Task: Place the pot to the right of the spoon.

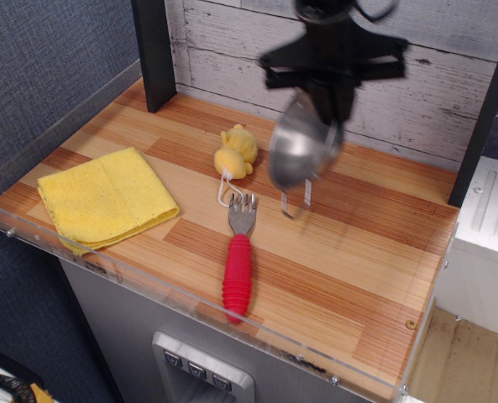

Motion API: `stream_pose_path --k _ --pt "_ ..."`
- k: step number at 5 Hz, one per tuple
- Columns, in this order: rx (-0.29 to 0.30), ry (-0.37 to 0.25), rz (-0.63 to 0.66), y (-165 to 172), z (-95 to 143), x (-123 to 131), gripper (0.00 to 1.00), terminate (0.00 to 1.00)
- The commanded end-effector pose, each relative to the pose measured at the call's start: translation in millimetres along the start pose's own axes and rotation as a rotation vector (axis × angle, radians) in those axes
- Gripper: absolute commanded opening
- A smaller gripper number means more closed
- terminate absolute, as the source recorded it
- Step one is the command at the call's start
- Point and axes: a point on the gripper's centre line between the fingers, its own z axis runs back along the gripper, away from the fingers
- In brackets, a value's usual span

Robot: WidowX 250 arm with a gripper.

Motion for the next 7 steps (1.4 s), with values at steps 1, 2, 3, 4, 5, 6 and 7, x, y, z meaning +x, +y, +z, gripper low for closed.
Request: stream_pose_path --k 1,2,3,4,5,6,7 --pt "-0.034 0.039 -0.083 -24.2 -10.2 -24.9 0.0 0.0" --pt "-0.029 0.072 -0.097 -22.7 -22.7 -34.5 0.0 0.0" --pt "-0.036 0.103 -0.094 -16.9 -37.1 -38.8 0.0 0.0" --pt "-0.037 0.13 -0.088 -11.8 -47.7 -43.9 0.0 0.0" --pt "-0.034 0.136 -0.087 -8.6 -50.8 -46.5 0.0 0.0" --pt "-0.055 0.147 -0.058 -6.2 -52.5 -47.3 0.0 0.0" --pt "-0.07 0.178 -0.051 0.5 -56.1 -46.0 1.0 0.0"
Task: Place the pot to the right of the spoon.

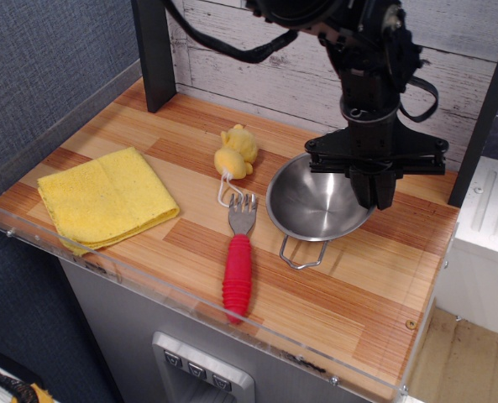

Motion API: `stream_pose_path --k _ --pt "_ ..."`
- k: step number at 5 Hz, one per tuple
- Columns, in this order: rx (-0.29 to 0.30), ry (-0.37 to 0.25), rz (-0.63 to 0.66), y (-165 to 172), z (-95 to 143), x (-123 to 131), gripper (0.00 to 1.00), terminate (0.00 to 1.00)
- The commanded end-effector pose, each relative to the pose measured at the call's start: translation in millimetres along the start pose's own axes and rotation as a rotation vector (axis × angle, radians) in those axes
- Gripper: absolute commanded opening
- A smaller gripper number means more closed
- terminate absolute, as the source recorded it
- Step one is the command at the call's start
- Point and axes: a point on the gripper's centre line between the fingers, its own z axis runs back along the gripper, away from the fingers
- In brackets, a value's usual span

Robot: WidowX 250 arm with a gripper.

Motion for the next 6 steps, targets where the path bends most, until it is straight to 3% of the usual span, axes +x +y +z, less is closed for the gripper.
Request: stream_pose_path --k 1,4,5,6 --pt "0.01 0.02 0.027 21.7 4.1 -0.8 1.0 0.0" --pt "0.043 -0.007 0.031 28.6 13.9 5.0 1.0 0.0" --pt "0.007 -0.058 0.034 28.2 31.6 11.4 1.0 0.0" --pt "-0.026 -0.133 0.035 24.3 66.2 22.9 1.0 0.0"
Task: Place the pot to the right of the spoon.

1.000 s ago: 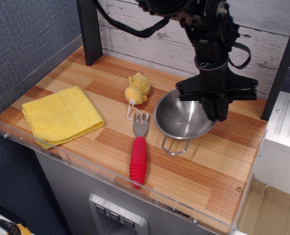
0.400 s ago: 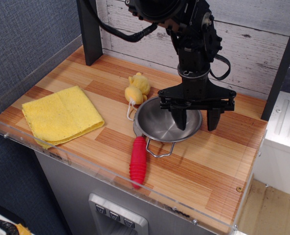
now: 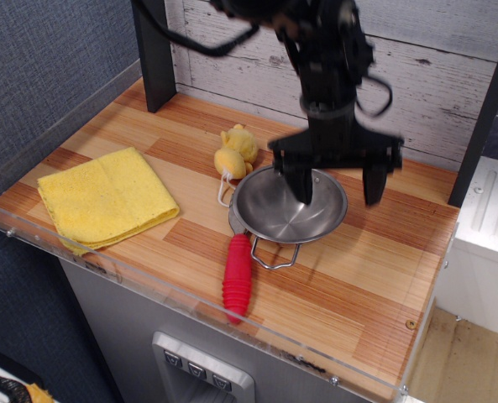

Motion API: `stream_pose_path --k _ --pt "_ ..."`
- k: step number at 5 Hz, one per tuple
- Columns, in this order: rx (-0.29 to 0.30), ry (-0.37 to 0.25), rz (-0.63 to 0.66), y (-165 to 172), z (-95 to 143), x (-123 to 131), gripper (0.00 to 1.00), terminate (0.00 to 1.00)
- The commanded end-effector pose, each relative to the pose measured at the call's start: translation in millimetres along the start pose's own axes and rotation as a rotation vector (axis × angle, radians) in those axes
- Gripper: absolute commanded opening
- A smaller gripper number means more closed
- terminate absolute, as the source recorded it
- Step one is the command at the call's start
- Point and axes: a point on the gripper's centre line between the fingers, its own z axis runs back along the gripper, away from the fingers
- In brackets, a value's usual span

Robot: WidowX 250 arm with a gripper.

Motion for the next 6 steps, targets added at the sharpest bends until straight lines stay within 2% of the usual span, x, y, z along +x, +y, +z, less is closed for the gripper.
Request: stream_pose_path --k 1,2,6 --pt "-0.047 -0.149 0.001 0.2 78.0 21.1 1.0 0.0" --pt "-0.011 -0.209 -0.015 4.5 95.0 23.1 1.0 0.0" --pt "-0.011 -0.209 -0.015 4.5 95.0 23.1 1.0 0.0"
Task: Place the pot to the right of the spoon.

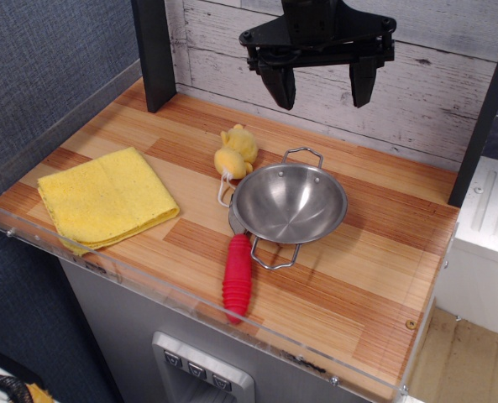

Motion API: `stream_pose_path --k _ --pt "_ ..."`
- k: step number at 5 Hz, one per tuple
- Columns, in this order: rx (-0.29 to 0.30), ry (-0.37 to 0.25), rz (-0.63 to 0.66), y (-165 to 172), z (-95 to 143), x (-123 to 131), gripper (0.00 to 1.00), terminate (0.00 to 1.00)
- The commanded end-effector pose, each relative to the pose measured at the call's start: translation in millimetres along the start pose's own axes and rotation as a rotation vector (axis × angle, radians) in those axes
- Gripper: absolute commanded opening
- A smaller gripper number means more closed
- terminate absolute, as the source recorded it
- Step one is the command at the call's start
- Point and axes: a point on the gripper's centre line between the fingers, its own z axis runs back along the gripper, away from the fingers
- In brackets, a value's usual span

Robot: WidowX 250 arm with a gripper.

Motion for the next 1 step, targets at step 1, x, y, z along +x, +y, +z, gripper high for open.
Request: stream_pose_path --k 1 --pt "-0.02 -0.047 -0.003 -0.5 19.3 -0.7 1.0 1.0"
